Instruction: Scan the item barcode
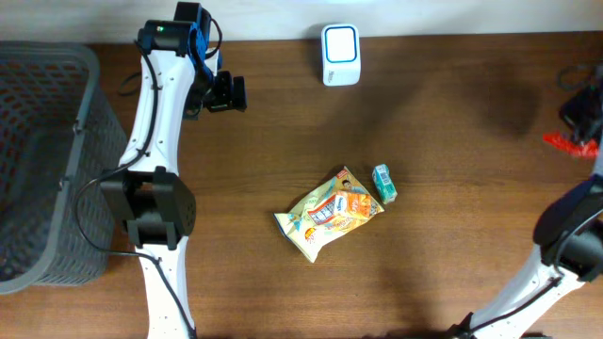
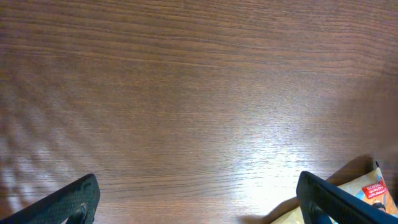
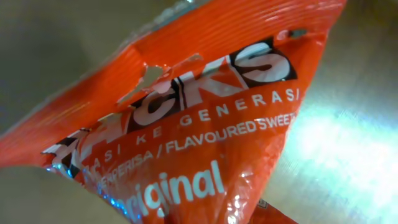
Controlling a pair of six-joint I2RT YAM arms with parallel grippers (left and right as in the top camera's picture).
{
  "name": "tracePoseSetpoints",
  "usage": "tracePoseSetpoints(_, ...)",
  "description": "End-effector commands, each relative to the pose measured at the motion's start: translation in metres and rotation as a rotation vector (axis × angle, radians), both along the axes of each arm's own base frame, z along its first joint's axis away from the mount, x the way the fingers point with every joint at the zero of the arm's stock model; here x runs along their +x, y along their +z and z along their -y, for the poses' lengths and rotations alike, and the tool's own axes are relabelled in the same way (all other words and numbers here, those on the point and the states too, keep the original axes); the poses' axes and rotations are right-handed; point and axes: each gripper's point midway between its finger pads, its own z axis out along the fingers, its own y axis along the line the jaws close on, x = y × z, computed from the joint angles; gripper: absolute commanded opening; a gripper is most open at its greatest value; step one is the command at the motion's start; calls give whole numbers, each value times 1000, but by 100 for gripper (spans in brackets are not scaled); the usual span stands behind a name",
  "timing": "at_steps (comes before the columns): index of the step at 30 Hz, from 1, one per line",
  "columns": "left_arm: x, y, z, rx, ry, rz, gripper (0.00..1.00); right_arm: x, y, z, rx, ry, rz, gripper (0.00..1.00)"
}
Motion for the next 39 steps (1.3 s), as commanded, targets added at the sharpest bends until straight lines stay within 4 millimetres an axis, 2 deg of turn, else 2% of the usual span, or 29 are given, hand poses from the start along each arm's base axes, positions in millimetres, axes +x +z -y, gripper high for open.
tracePoseSetpoints(1,1,9,-3,7,-5,24,99,-25,-36,18,42,-67,-46,10)
tracePoseSetpoints(2,1,9,-3,7,-5,24,99,-29,-39,23,43,-82,-45,40)
tracePoseSetpoints(3,1,9,-3,7,-5,24,99,-32,-39,28,44,-94,-39,89)
tracePoseSetpoints(4,1,9,-3,7,-5,24,99,-33,-36,29,48,-82,-33,100)
tracePoseSetpoints(6,1,9,-3,7,-5,24,99,-34,-25,30,46,-69,-17,99)
tracePoseSetpoints(7,1,9,-3,7,-5,24,99,-34,-11,29,37,-69,1,99)
tracePoseSetpoints(8,1,9,-3,6,-5,25,99,-34,6,27,29,-65,29,98)
tracePoseSetpoints(9,1,9,-3,7,-5,24,99,-31,38,15,51,-43,111,99)
tracePoseSetpoints(10,1,9,-3,7,-5,24,99,-28,59,2,85,-18,175,99)
tracePoseSetpoints(11,1,9,-3,7,-5,24,99,-23,90,-22,149,35,285,99)
tracePoseSetpoints(12,1,9,-3,7,-5,24,99,-23,112,-40,176,71,348,99)
tracePoseSetpoints(13,1,9,-3,7,-5,24,99,-31,141,-65,194,115,402,99)
tracePoseSetpoints(14,1,9,-3,7,-5,24,99,-41,162,-84,180,146,423,99)
tracePoseSetpoints(16,1,9,-3,6,-5,25,99,-52,186,-116,165,224,439,99)
tracePoseSetpoints(17,1,9,-3,7,-5,24,99,-59,197,-143,158,313,433,99)
tracePoseSetpoints(19,1,9,-3,7,-5,24,99,-67,201,-182,173,439,394,99)
tracePoseSetpoints(21,1,9,-3,7,-5,24,99,-74,192,-230,232,576,312,99)
tracePoseSetpoints(23,1,9,-3,7,-5,24,99,-75,181,-256,267,644,267,99)
tracePoseSetpoints(24,1,9,-3,7,-5,24,99,-76,170,-277,294,702,226,99)
tracePoseSetpoints(25,1,9,-3,7,-5,24,99,-78,153,-308,349,784,179,99)
tracePoseSetpoints(27,1,9,-3,6,-4,26,99,-83,118,-349,403,897,86,99)
tracePoseSetpoints(30,5,10,-2,3,-4,43,99,-88,60,-393,401,1167,-35,100)
tracePoseSetpoints(31,5,10,-2,4,-5,40,99,-87,28,-413,380,1337,-69,95)
tracePoseSetpoints(34,3,10,-2,5,-5,35,99,-92,-26,-441,374,1491,-121,93)
tracePoseSetpoints(35,3,10,-2,4,-5,35,99,-96,-36,-446,388,1496,-147,92)
tracePoseSetpoints(36,3,10,-2,5,-5,35,99,-102,-47,-450,419,1431,-191,89)
tracePoseSetpoints(37,3,10,-2,5,-5,35,99,-106,-53,-454,461,1282,-213,80)
tracePoseSetpoints(39,4,10,-2,4,-5,36,99,-113,-54,-460,532,1015,-225,77)
